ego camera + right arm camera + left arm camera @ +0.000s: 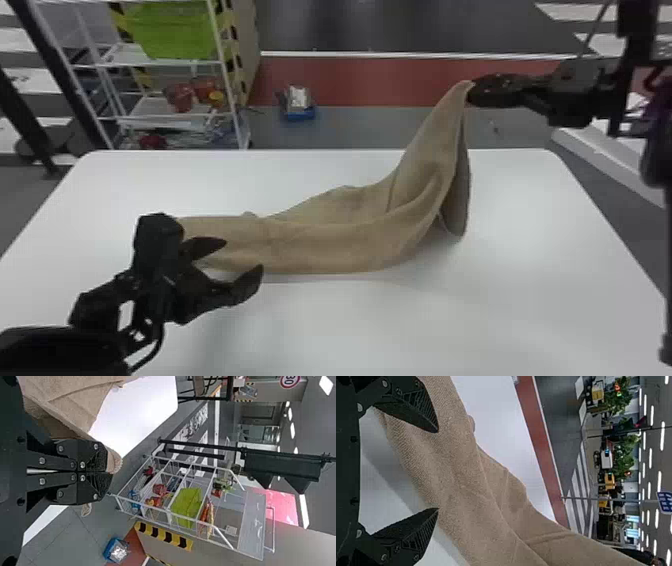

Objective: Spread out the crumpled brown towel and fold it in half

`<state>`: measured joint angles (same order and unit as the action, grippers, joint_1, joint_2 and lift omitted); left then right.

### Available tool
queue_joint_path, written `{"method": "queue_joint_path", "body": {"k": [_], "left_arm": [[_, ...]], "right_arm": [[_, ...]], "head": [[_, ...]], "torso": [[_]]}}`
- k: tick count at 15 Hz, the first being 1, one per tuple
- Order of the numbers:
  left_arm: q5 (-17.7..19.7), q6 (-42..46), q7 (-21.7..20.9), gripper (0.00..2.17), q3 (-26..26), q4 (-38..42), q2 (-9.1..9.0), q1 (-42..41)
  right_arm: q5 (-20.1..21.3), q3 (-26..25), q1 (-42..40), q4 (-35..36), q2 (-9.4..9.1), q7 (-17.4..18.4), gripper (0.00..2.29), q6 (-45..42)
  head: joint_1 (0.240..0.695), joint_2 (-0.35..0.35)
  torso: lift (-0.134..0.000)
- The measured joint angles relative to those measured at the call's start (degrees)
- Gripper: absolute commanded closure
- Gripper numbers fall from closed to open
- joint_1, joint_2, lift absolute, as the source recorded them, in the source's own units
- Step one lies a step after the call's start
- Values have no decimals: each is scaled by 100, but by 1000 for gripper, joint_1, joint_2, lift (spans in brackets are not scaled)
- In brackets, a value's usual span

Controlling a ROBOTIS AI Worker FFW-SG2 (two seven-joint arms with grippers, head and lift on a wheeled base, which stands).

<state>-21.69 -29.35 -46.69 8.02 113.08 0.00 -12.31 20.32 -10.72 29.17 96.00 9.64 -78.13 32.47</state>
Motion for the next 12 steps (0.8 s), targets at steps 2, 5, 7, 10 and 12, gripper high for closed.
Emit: {"method": "queue_joint_path", "body": {"k": [2,5,7,10,12], "left_arm": [[-180,-157,-53,407,-8,-204,0,179],[-415,-273,-46,410,3,-463,0,365],[-442,-278,-58,417,72,-483,0,372],[-448,-307,-199,815,192,-469,0,377],[-406,-499,-448,1096,311,-389,0,397]], "right_arm": [[-55,-81,-6,3,21,0,1943,48],[-168,-172,-15,13,70,0,1943,182],[-189,-214,-16,15,80,0,1943,209],[-212,-242,-22,16,82,0,1943,211],[-236,-258,-63,39,81,0,1943,212]], "head": [[685,-12],[691,-11],[692,-8],[692,-3],[695,2]], "torso": [[-134],[-134],[-134],[-134],[-134]]}}
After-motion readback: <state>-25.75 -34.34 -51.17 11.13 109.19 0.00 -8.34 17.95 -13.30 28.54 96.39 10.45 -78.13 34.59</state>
